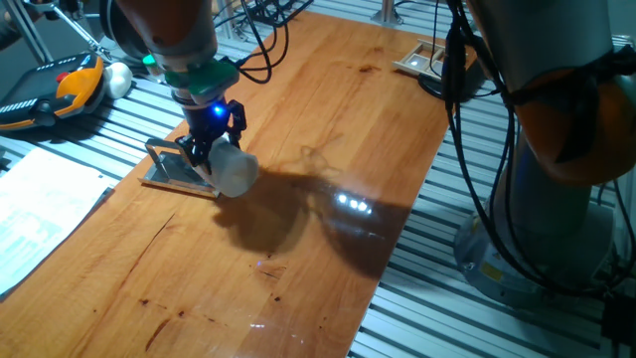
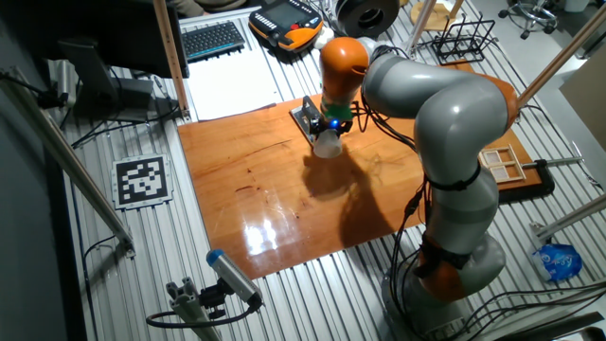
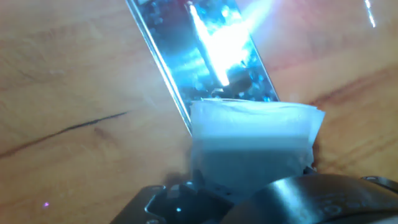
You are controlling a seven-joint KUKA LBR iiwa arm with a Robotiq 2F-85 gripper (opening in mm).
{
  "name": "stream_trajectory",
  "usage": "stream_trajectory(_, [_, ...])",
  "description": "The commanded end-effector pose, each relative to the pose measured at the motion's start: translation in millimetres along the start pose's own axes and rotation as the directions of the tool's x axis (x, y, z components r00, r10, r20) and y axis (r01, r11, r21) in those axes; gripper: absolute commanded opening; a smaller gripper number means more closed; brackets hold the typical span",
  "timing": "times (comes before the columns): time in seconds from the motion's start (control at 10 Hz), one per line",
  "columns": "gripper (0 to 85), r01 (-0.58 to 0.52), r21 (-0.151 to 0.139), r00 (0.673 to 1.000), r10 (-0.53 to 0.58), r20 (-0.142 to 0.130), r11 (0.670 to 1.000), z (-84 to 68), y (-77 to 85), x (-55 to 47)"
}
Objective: Put the toilet paper on its holder
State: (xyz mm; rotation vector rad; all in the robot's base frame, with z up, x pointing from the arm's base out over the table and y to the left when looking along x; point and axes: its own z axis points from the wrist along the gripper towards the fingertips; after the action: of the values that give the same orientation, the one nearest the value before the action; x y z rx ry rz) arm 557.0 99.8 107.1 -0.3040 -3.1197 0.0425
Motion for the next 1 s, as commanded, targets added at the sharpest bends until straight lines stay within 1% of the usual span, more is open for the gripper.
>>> stream_trajectory(0.0, [51.0,0.398,-0.005,0.917,-0.398,0.013,0.917,1.9,0.0,-1.0])
stream_trajectory(0.2, [51.0,0.409,-0.007,0.912,-0.409,0.018,0.912,2.9,1.4,-1.9])
stream_trajectory(0.3, [51.0,0.415,-0.012,0.91,-0.415,0.008,0.91,3.7,1.5,-2.4])
stream_trajectory(0.4, [51.0,0.416,-0.021,0.909,-0.416,0.007,0.909,5.4,1.6,-3.7])
stream_trajectory(0.5, [51.0,0.414,-0.04,0.91,-0.414,0.007,0.91,6.1,0.6,-5.5])
stream_trajectory(0.6, [51.0,0.414,-0.036,0.91,-0.414,0.009,0.91,5.5,0.2,-6.5])
stream_trajectory(0.7, [51.0,0.411,-0.037,0.912,-0.411,0.019,0.911,4.4,-0.5,-6.1])
stream_trajectory(0.8, [51.0,0.41,-0.046,0.912,-0.409,0.022,0.911,2.8,-1.8,-6.7])
stream_trajectory(0.9, [51.0,0.412,-0.045,0.911,-0.412,0.019,0.91,1.6,-2.6,-8.3])
